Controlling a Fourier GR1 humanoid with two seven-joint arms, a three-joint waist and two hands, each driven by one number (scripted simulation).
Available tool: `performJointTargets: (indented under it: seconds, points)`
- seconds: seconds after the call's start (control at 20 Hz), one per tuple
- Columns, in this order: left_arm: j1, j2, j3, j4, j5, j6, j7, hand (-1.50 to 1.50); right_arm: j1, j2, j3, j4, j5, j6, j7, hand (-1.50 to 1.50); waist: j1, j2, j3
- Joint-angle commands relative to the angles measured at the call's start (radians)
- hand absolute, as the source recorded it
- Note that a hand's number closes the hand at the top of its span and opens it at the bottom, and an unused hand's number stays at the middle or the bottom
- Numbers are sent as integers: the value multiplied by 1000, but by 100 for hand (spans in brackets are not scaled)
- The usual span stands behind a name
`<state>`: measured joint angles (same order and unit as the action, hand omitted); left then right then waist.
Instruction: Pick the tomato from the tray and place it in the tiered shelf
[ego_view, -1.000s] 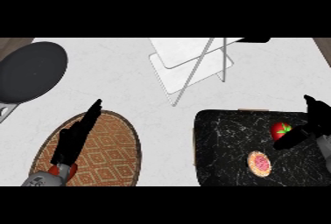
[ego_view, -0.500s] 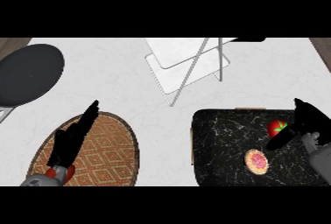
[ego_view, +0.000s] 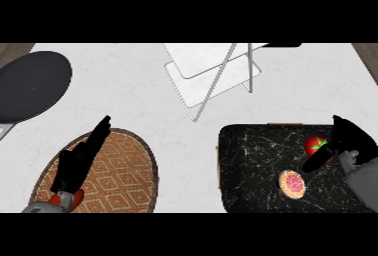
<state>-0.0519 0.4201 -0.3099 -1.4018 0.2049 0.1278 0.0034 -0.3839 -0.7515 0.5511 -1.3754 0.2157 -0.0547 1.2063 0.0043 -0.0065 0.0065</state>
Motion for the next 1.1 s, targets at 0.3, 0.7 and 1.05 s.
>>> performJointTargets:
  seconds: [0.3,0.7,1.05]
  points:
    - [15,-39,15,42,-30,-13,11,0,0,112,-20,83,89,25,83,150,-1,7,-7]
    - [43,-65,33,62,-71,-27,-16,0,-39,152,-95,143,175,50,6,150,0,7,-7]
    - [30,-79,61,71,-70,-43,-17,0,-53,122,-127,38,293,66,90,150,-9,4,-8]
